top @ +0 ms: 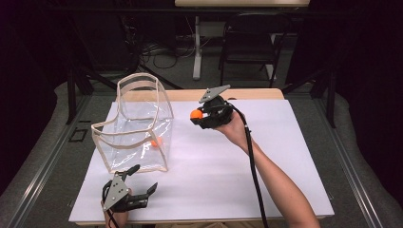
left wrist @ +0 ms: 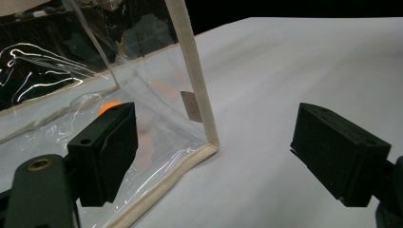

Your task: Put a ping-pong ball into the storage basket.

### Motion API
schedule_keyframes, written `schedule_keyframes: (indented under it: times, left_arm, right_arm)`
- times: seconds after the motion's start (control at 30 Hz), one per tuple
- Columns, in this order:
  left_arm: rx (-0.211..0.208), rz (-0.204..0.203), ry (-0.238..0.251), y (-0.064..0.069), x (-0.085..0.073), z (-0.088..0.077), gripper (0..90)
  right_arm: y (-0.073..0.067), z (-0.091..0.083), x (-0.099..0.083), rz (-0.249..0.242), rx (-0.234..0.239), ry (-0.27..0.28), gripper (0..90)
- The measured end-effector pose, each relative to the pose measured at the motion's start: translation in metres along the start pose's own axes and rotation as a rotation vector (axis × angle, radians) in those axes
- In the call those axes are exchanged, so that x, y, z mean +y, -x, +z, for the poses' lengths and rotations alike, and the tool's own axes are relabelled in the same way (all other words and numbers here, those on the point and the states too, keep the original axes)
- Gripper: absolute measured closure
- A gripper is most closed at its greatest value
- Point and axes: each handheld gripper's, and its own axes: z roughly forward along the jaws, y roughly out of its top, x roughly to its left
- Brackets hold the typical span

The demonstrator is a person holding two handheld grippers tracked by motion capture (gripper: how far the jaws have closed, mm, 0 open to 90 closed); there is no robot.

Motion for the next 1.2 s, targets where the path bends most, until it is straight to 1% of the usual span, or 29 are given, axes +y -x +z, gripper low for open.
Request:
schedule_keyframes:
  times: [0.17,0.27,0.33,0.53,0.8,1.13,1.2]
  left_arm:
    - [-0.001,0.002,-0.001,0.0,0.0,0.0,15.7]
    - [0.001,-0.003,0.002,-0.001,0.0,-0.001,15.7]
    - [0.002,-0.001,0.004,-0.001,0.0,-0.001,15.7]
    - [0.002,-0.006,0.007,-0.001,0.0,-0.001,15.7]
    - [-0.003,-0.003,0.006,0.0,0.0,0.001,15.7]
    - [-0.002,-0.005,0.008,-0.001,0.0,0.0,15.7]
    - [-0.003,-0.005,0.008,-0.001,0.0,-0.001,15.7]
  right_arm:
    - [-0.001,0.002,0.003,-0.006,0.003,0.005,50.8]
    - [-0.002,0.002,0.005,-0.01,0.002,0.009,50.8]
    - [-0.003,0.002,0.006,-0.014,0.001,0.024,50.8]
    - [-0.006,0.001,0.011,-0.02,0.0,0.039,50.8]
    - [-0.009,-0.002,0.016,-0.012,0.0,0.083,50.8]
    - [-0.012,0.0,0.023,-0.013,0.013,0.107,50.8]
    - [-0.013,0.0,0.025,-0.021,0.012,0.11,50.8]
